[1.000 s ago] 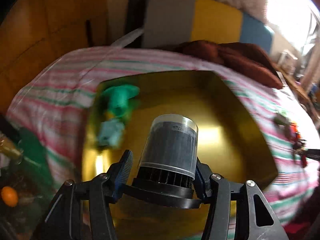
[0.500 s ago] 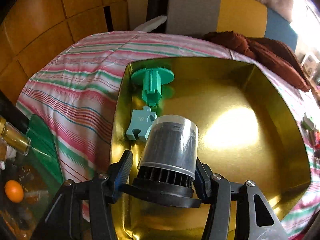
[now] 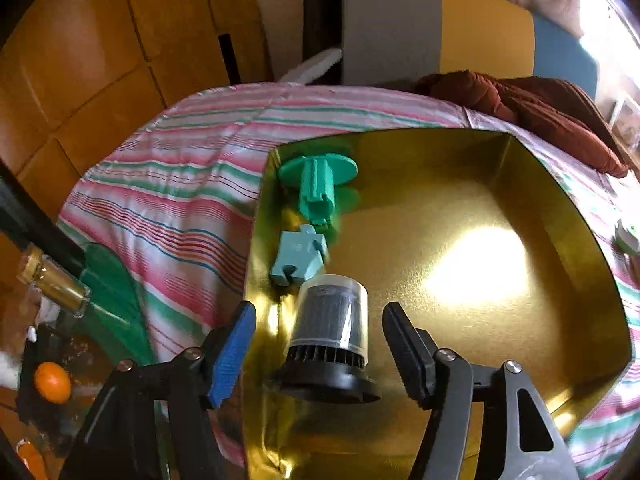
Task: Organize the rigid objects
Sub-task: 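Carry the red cylinder in the right tool into the gold tray and open it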
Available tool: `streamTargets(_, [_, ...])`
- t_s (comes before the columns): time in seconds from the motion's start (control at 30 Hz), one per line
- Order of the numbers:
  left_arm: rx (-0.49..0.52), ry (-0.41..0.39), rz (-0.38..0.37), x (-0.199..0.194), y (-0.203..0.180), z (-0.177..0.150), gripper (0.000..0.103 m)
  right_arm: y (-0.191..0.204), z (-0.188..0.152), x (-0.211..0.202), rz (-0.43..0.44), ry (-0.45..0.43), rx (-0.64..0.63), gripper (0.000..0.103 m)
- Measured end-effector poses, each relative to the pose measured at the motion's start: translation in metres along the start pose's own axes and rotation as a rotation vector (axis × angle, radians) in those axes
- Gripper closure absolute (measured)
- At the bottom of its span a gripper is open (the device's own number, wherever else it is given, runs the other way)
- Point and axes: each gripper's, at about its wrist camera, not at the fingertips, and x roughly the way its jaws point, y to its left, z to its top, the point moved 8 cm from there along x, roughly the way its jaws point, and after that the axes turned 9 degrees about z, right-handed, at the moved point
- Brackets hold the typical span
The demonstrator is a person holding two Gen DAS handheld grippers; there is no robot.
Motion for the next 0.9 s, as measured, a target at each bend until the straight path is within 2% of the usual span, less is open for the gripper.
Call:
streamTargets(0.17, [-0.061, -0.039, 0.028, -0.018, 0.015, -0.004, 0.036, 0.001, 0.002, -0.002, 0.007, -0.008, 0.014, 0.077])
streamTargets(0.37, [-0.076, -0.101, 0.042, -0.043, 0.026, -0.009, 0.035, -0.015, 0.008, -0.010, 0.004, -0.037, 0.080, 0.078])
streamTargets(0.53, [-0.077, -0.124, 0.045, -0.052, 0.032, -0.013, 0.035, -0.031, 0.017, -0.032, 0.036, -0.124, 0.164, 0.078])
streamTargets(0.63, [-0.079, -0.122, 0.041, -0.053, 0.032, -0.017, 0.035, -0.028, 0.024, -0.062, 0.075, -0.209, 0.162, 0.078])
streamTargets(0.8, [-0.103, -0.104, 0.026, -0.049, 0.033, -0.024, 0.035, 0.012, 0.036, -0.113, 0.186, -0.296, 0.075, 0.078])
streamTargets(0.9, [-0.108, -0.102, 0.024, -0.049, 0.035, -0.027, 0.035, 0.067, 0.042, -0.133, 0.261, -0.314, -0.027, 0.078])
